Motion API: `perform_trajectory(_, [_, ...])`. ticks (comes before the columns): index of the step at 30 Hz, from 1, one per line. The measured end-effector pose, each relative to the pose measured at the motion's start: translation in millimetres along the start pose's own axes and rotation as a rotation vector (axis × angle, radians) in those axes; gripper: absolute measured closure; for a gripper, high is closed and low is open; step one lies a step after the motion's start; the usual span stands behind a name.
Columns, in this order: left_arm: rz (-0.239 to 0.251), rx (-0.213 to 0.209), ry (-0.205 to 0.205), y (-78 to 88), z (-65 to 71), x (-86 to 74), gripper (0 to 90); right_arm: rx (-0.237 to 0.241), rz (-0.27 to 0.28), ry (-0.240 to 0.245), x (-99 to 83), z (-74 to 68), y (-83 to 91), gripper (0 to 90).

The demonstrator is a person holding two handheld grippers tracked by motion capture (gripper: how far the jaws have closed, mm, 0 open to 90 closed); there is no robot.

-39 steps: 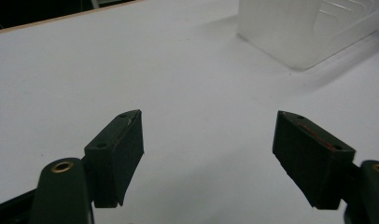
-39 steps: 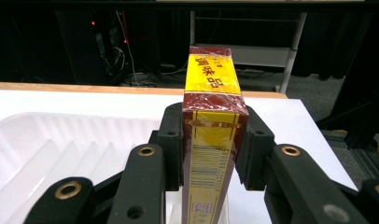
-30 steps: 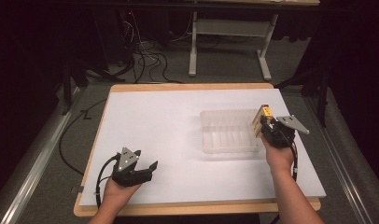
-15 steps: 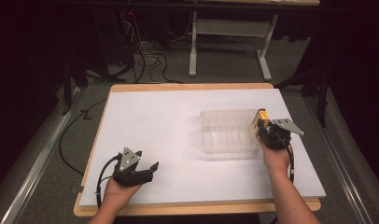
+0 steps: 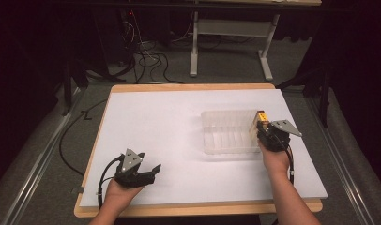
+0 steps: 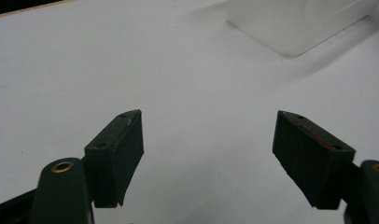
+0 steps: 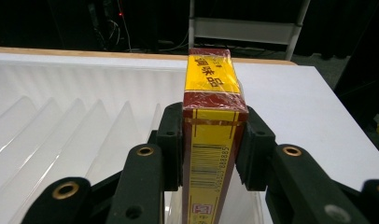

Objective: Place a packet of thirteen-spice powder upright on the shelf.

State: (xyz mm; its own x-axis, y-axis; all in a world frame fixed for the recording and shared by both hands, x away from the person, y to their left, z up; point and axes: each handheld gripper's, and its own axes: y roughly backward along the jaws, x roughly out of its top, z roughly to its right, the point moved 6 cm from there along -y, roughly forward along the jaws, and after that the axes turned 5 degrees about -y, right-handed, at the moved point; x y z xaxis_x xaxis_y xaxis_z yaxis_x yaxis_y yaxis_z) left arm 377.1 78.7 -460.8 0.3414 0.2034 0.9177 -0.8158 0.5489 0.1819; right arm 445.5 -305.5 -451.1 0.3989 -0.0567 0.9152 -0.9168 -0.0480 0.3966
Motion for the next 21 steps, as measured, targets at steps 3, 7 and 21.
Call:
perform_trajectory(3, [0.002,0.000,0.003,0.1,-0.2,0.3,25.2,0.003,-0.002,-0.001,-0.1,0.0,0.2,67.2])
perform_trajectory(7, [0.000,-0.001,0.003,0.1,0.1,0.2,25.2,0.004,0.003,-0.007,1.3,0.4,1.6,64.7])
perform_trajectory(21, [-0.003,-0.005,0.001,0.2,0.5,0.4,25.1,0.025,0.002,-0.013,5.6,2.7,4.1,57.9])
